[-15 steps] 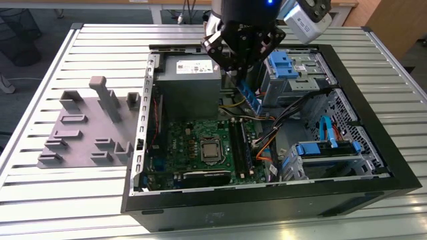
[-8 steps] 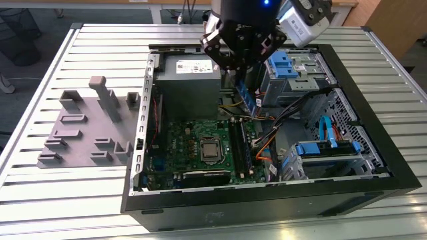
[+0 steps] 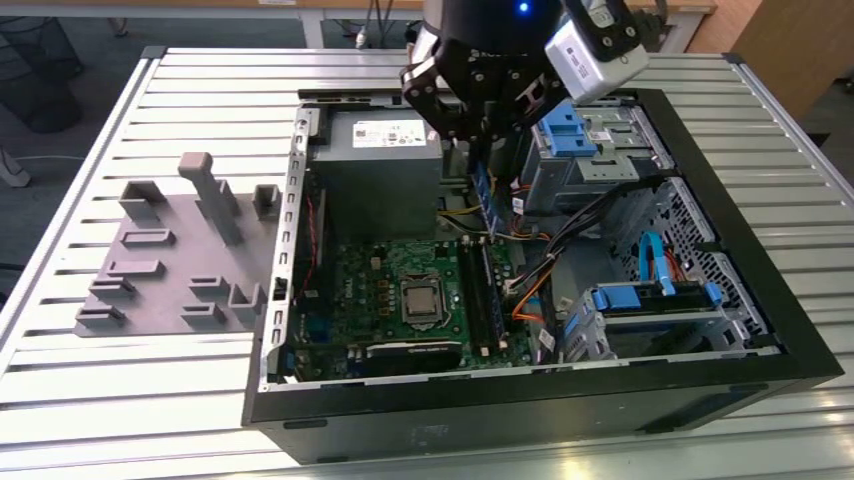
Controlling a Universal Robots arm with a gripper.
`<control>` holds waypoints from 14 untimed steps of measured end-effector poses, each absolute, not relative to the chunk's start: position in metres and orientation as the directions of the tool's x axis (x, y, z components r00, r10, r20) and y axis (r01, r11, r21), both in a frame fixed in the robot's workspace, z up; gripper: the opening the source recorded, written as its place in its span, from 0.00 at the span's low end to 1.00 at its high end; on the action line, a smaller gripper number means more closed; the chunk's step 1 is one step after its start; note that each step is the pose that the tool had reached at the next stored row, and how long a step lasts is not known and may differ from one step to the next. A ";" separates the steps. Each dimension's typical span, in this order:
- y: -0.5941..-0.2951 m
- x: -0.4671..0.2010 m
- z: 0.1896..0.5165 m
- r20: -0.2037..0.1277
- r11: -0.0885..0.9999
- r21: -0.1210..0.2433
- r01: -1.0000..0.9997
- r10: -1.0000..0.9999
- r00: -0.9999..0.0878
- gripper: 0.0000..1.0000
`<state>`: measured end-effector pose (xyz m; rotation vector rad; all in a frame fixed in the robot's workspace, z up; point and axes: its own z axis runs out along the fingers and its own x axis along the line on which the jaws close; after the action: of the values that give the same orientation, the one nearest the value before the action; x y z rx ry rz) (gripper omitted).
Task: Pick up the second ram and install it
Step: 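Insert the second ram into the second slot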
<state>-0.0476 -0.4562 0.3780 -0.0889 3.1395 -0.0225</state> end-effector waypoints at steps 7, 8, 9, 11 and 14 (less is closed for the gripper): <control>-0.456 -0.045 0.374 0.000 0.999 -0.014 -0.033 -0.033 -0.999 0.14; -0.456 -0.045 0.373 0.000 0.999 -0.014 -0.031 -0.031 -1.000 0.14; -0.456 -0.045 0.373 0.000 0.999 -0.014 -0.030 -0.030 -1.000 0.14; -0.456 -0.045 0.370 0.000 1.000 -0.014 -0.027 -0.027 -1.000 0.14; -0.456 -0.044 0.366 -0.001 1.000 -0.014 -0.024 -0.024 -1.000 0.14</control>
<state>-0.0445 -0.4561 0.3660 -0.0380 3.1402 -0.0226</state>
